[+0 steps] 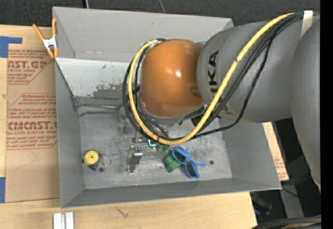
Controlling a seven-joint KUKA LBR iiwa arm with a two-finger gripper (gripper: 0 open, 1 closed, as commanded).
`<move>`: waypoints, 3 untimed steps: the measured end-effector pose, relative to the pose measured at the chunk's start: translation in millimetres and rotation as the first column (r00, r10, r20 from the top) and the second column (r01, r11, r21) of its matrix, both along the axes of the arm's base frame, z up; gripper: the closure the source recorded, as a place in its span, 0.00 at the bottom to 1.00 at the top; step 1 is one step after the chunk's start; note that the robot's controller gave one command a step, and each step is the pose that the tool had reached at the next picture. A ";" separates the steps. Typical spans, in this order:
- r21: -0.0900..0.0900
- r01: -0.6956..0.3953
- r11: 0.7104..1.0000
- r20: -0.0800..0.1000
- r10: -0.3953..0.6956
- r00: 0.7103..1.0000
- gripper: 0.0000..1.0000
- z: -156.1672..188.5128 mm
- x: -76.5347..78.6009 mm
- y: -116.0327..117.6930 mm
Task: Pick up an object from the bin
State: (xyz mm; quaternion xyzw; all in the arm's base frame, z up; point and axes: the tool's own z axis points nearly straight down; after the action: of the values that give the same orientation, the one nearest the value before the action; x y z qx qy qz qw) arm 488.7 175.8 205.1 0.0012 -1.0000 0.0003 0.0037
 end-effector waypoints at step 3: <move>0.000 -0.118 0.993 0.010 0.118 0.993 1.00 -127.0 23.7 62.4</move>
Offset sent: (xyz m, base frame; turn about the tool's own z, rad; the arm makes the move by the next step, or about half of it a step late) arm -0.0030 0.0388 -0.1351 -0.1108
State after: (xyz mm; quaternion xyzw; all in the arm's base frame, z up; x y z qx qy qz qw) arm 512.4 238.2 78.1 0.0603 -0.9982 0.0001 -0.0014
